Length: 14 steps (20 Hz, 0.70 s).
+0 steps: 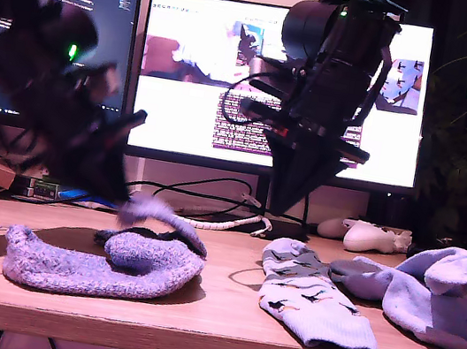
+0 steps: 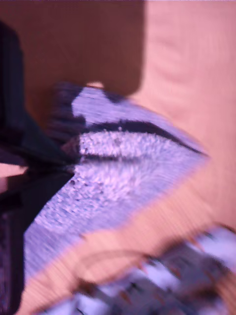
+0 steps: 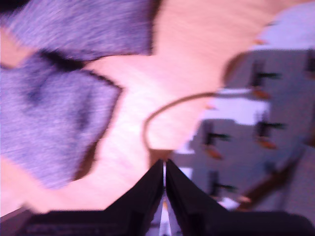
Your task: Pair up the socks based on colour and pattern, by placing them on top of one another
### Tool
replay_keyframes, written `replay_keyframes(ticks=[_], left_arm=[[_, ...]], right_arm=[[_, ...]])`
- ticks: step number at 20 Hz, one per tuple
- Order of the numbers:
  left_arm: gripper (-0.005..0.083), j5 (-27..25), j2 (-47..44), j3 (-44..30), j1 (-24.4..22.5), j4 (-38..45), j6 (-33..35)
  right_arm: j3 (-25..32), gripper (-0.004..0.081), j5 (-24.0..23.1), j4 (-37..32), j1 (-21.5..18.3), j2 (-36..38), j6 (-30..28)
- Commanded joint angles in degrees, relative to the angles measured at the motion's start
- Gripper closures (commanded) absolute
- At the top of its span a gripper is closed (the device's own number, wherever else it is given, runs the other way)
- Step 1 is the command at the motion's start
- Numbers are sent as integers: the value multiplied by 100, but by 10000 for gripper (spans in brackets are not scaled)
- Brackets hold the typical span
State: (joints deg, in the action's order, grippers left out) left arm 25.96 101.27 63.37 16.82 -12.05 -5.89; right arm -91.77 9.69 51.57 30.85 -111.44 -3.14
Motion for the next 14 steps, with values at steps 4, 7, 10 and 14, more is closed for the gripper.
replay_keyframes(ticks=[4,7,10,14], left_arm=[[794,-181,-1051,63,-114,-33,-13],[794,-487,-1742,66,-227,-83,20],[794,-931,-2328,66,-328,-291,254],[794,-1174,-2793,63,-435,-876,490]], right_arm=[[-59,783,966,11,61,-63,-149],[-59,783,1189,-98,219,-66,-164],[-57,783,1250,-345,455,-85,-164],[-57,783,1250,-590,752,-361,-140]])
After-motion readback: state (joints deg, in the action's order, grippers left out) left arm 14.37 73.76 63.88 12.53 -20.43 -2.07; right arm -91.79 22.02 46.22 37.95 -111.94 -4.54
